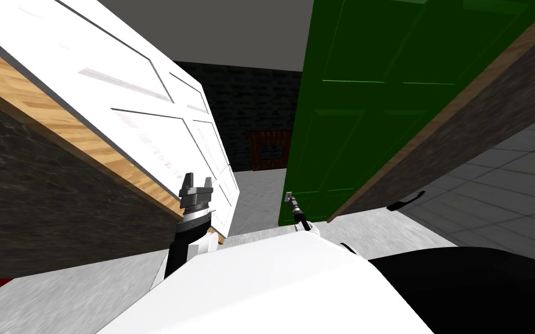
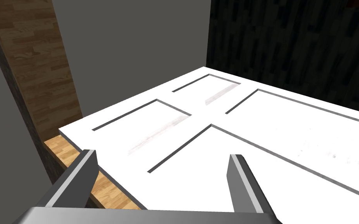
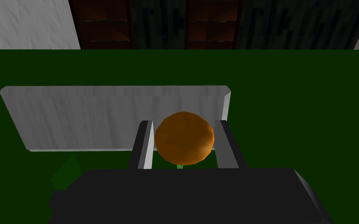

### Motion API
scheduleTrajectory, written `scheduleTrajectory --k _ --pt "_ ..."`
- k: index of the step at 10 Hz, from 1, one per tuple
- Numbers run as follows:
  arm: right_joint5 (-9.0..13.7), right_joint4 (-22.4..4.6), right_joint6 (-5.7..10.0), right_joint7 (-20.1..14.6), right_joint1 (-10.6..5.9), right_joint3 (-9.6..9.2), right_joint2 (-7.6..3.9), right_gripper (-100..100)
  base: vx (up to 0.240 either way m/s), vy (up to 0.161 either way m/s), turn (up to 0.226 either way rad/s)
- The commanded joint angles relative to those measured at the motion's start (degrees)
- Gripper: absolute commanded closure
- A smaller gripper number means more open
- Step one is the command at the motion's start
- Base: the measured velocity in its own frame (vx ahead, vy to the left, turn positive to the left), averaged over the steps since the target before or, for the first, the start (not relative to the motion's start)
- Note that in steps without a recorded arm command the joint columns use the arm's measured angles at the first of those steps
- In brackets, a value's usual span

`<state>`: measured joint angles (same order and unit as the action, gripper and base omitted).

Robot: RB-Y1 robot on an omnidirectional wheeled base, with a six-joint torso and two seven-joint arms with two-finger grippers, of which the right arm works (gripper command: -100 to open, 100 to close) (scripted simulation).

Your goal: Push the door open

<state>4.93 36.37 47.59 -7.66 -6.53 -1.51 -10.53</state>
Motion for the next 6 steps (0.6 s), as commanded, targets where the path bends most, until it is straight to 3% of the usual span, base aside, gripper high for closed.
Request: scheduleTrajectory --k 1,4,6 --pt "0.0 0.0 0.01 0.0 0.05 -0.02 0.03 100 -0.016 0.002 0.002" --pt "0.0 0.0 0.01 0.0 0.05 -0.02 0.03 100 -0.003 0.000 -0.001" --pt "0.5 -0.3 -0.13 0.5 0.07 0.98 -0.03 100 0.143 0.018 -0.035"
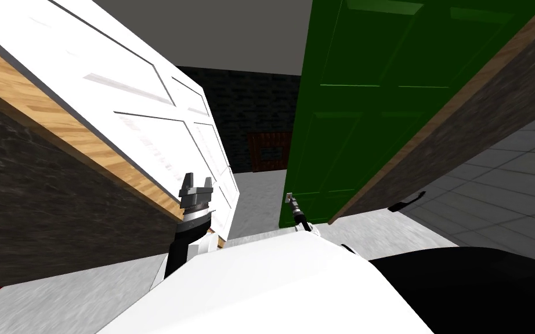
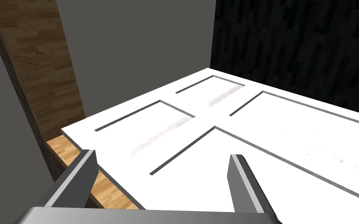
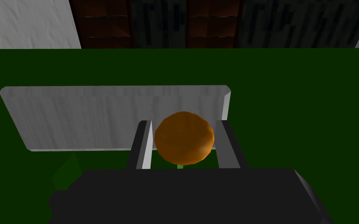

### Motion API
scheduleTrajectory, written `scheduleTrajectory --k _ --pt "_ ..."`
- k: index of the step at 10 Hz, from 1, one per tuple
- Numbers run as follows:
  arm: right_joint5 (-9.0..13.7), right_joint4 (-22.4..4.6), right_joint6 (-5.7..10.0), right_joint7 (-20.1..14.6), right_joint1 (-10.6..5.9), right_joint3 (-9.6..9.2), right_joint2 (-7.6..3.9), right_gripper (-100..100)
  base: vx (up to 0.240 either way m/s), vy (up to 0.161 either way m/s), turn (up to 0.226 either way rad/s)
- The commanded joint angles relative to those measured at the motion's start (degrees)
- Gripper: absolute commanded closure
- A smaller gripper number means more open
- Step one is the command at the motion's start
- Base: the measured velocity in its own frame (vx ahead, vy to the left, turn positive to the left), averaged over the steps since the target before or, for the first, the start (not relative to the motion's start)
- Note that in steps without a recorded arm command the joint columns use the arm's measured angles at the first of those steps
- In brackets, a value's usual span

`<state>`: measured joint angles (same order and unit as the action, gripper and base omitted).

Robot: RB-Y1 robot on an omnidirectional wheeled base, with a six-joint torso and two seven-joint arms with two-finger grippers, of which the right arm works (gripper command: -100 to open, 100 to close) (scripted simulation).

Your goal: Push the door open

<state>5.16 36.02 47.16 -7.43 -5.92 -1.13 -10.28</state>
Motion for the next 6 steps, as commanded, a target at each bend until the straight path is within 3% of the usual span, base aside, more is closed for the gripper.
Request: scheduleTrajectory --k 1,6 --pt "0.5 -0.1 0.30 0.4 -0.56 0.99 -0.30 100 0.158 0.035 -0.040" --pt "1.7 -0.7 0.26 1.5 -0.68 3.48 -0.44 100 0.180 0.036 -0.037"
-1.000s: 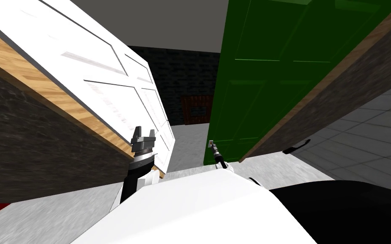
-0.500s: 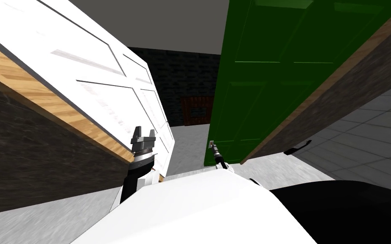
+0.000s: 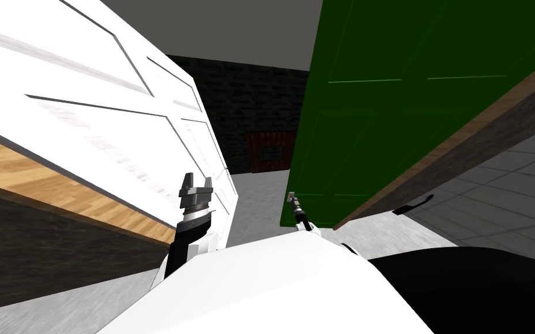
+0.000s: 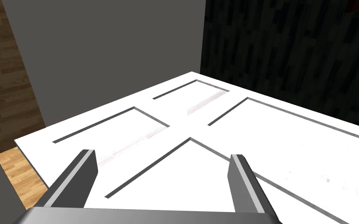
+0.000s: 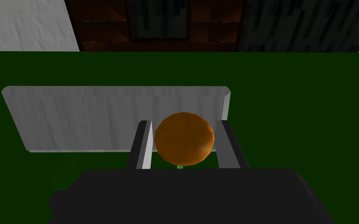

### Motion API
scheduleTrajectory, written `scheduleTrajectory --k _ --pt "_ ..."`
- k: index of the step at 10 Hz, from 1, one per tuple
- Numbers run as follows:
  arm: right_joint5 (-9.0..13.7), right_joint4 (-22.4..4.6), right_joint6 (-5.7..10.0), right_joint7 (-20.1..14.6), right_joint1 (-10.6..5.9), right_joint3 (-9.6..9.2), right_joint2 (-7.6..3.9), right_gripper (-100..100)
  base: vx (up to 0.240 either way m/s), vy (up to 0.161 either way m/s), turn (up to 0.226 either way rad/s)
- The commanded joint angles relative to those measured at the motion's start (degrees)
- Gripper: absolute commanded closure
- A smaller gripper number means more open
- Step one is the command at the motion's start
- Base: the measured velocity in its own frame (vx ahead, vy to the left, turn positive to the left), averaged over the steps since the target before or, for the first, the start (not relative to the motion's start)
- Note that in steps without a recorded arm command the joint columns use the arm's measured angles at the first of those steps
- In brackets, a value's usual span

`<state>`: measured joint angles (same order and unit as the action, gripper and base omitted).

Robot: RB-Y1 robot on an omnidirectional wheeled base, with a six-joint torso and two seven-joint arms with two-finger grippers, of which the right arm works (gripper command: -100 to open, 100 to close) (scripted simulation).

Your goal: Push the door open

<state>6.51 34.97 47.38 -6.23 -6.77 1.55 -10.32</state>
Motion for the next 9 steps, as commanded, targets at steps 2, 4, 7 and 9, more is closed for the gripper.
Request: scheduleTrajectory --k 2,4,7,9 --pt "1.0 0.1 0.01 0.8 0.12 2.03 -0.48 100 0.182 0.040 -0.059" --pt "1.6 -0.2 -0.01 1.4 0.06 3.34 -0.56 100 0.207 0.043 -0.056" --pt "2.3 -0.5 -0.03 2.0 0.00 4.70 -0.64 100 0.112 0.018 -0.026" --pt "3.0 -0.9 -0.06 2.6 -0.06 6.07 -0.72 100 0.213 0.057 -0.087"
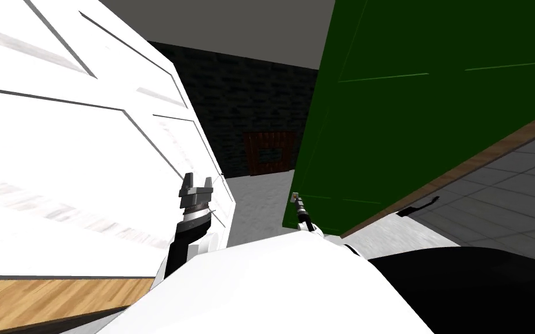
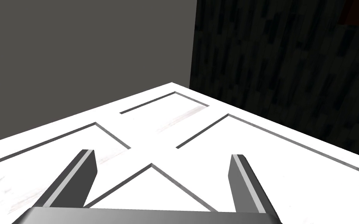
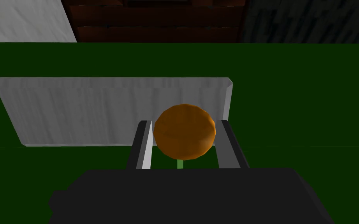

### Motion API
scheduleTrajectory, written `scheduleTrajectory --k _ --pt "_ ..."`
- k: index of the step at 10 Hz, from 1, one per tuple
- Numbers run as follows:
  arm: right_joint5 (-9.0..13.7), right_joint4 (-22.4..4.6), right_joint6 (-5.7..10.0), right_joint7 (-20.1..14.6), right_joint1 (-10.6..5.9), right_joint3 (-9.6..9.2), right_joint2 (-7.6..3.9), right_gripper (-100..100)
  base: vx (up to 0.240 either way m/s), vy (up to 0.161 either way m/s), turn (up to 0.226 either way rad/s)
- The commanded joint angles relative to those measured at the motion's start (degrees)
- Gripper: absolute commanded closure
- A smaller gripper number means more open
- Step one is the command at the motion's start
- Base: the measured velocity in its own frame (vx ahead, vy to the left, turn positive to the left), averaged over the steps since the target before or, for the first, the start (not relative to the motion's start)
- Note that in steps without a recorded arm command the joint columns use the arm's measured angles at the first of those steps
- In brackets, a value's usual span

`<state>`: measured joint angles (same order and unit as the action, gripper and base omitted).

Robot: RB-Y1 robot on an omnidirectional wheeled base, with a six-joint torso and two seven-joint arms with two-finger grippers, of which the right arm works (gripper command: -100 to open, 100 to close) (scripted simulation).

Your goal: Push the door open

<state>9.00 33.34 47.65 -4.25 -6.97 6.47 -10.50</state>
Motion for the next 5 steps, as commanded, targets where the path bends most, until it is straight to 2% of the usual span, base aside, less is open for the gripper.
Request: scheduleTrajectory --k 1,4,5 --pt "0.9 0.6 -0.33 0.9 0.10 1.84 -0.57 100 0.191 0.062 -0.073" --pt "1.9 0.1 -0.37 1.8 0.01 3.83 -0.69 100 0.185 0.060 -0.063" --pt "1.9 0.1 -0.37 1.8 0.01 3.83 -0.69 100 0.136 0.008 -0.027"
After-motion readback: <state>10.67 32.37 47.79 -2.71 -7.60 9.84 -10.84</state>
